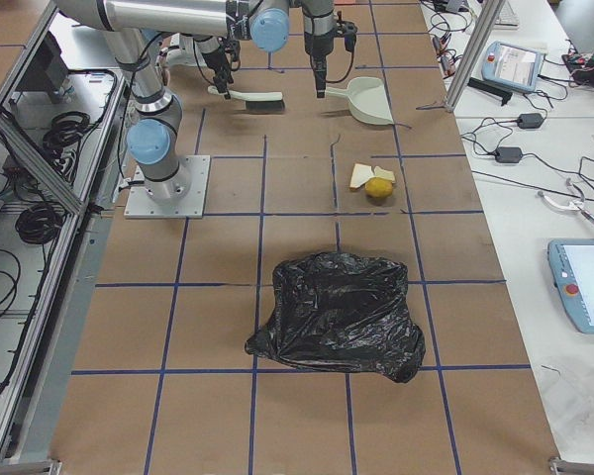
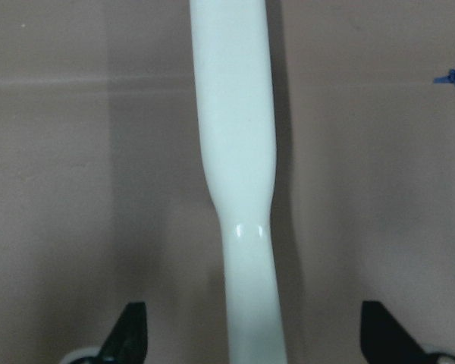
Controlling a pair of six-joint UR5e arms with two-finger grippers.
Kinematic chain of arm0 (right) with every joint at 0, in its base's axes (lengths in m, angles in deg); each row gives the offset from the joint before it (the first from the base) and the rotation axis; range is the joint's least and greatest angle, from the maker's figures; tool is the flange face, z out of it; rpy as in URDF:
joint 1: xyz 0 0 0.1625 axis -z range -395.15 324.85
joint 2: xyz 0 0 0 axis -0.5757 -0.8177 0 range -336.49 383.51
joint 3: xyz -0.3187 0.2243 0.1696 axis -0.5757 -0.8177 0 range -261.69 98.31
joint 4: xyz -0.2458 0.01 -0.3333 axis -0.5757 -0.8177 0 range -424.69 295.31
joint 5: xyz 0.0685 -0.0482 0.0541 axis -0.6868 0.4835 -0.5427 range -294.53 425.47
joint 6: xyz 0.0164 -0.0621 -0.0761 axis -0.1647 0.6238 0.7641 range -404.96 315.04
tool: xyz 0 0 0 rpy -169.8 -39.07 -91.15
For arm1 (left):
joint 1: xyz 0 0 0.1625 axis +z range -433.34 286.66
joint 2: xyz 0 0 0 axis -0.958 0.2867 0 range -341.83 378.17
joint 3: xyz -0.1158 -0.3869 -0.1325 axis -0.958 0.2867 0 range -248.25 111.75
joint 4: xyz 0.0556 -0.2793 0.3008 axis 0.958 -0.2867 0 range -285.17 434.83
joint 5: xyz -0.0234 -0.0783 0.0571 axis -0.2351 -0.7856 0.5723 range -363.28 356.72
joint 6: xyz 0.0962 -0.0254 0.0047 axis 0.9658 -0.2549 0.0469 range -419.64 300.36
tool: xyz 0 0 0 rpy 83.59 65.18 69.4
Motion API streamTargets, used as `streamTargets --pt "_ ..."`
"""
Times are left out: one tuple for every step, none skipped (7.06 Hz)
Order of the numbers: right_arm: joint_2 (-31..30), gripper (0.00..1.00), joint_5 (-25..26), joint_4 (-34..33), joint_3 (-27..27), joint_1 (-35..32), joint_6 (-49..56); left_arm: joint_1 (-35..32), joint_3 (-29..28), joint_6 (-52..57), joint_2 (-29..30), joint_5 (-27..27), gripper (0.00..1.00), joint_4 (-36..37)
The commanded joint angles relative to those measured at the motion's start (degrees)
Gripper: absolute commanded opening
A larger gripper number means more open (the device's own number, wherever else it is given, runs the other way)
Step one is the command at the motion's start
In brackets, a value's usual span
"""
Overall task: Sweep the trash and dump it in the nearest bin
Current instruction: 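Close the left gripper on the white brush handle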
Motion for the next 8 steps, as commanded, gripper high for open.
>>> streamTargets --pt "-0.01 1.0 0.0 0.0 0.0 0.0 0.02 -0.21 0.12 -1.32 0.1 -0.01 0.9 -0.43" --pt "-0.01 1.0 0.0 0.0 0.0 0.0 0.02 -0.21 0.12 -1.31 0.18 0.07 0.86 -0.52" --pt "-0.01 1.0 0.0 0.0 0.0 0.0 -0.07 -0.21 0.12 -1.31 0.36 0.08 0.82 -0.61" --pt "0.08 1.0 0.0 0.0 0.0 0.0 0.02 -0.21 0.12 -1.23 0.71 0.16 0.8 -0.61" --pt "-0.01 1.0 0.0 0.0 0.0 0.0 0.02 -0.21 0.03 -1.4 0.71 -0.01 0.77 -0.61" --pt "-0.01 1.0 0.0 0.0 0.0 0.0 -0.07 -0.21 -0.06 -1.4 0.71 -0.01 0.73 -0.61" --pt "-0.01 1.0 0.0 0.0 0.0 0.0 0.02 -0.21 -0.06 -1.66 0.71 -0.1 0.67 -0.61" --pt "-0.01 1.0 0.0 0.0 0.0 0.0 -0.07 -0.21 -0.14 -1.75 0.71 -0.1 0.6 -0.52"
